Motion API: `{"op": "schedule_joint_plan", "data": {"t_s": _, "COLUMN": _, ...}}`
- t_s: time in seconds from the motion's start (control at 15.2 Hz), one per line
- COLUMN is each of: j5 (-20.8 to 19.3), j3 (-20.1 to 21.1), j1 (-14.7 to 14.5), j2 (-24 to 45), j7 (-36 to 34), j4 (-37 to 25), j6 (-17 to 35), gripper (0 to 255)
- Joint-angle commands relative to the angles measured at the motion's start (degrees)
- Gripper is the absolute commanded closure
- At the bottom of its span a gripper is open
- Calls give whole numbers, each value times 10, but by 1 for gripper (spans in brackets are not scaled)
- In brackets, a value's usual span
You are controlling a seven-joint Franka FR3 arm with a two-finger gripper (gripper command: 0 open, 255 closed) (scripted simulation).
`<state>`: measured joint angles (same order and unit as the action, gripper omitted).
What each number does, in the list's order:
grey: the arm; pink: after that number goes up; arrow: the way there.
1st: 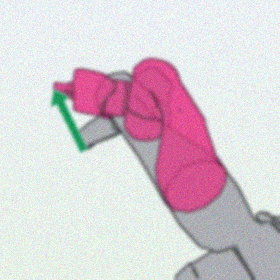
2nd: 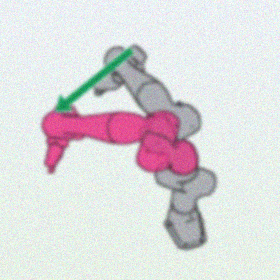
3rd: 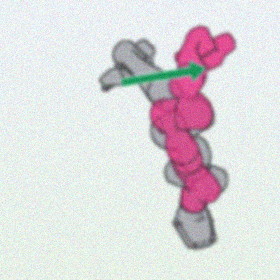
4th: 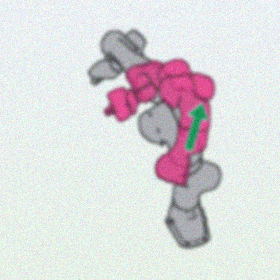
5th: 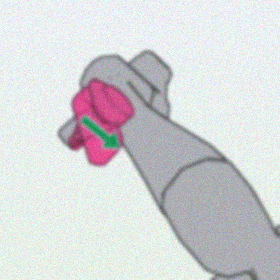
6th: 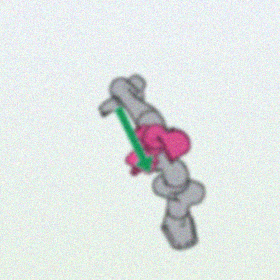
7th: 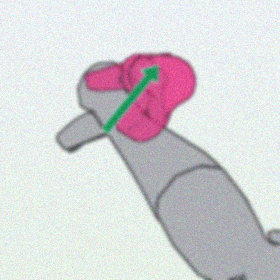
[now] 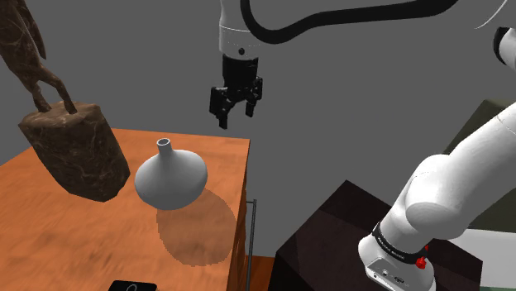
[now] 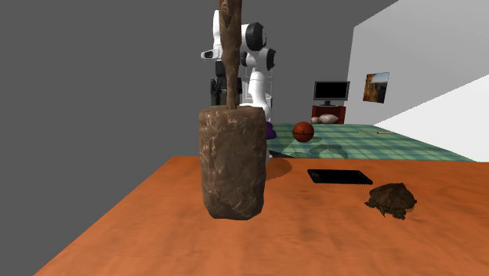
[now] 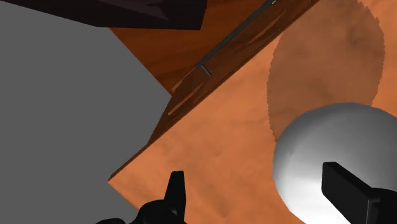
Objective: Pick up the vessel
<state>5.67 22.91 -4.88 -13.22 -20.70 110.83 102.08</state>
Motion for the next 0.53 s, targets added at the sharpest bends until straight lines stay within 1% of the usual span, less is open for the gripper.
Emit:
{"op": "schedule_joint_plan", "data": {"t_s": 0.0, "j5": -13, "j3": 20, "j1": -6, "j2": 33, "j7": -32, "j4": -32, "j6": 1, "gripper": 0}}
{"op": "schedule_joint_plan", "data": {"t_s": 0.26, "j5": -58, "j3": 56, "j1": -23, "j2": 123, "j7": -96, "j4": -125, "j6": -11, "gripper": 0}}
{"op": "schedule_joint_plan", "data": {"t_s": 0.46, "j5": -101, "j3": 77, "j1": -47, "j2": 198, "j7": -145, "j4": -207, "j6": -29, "gripper": 0}}
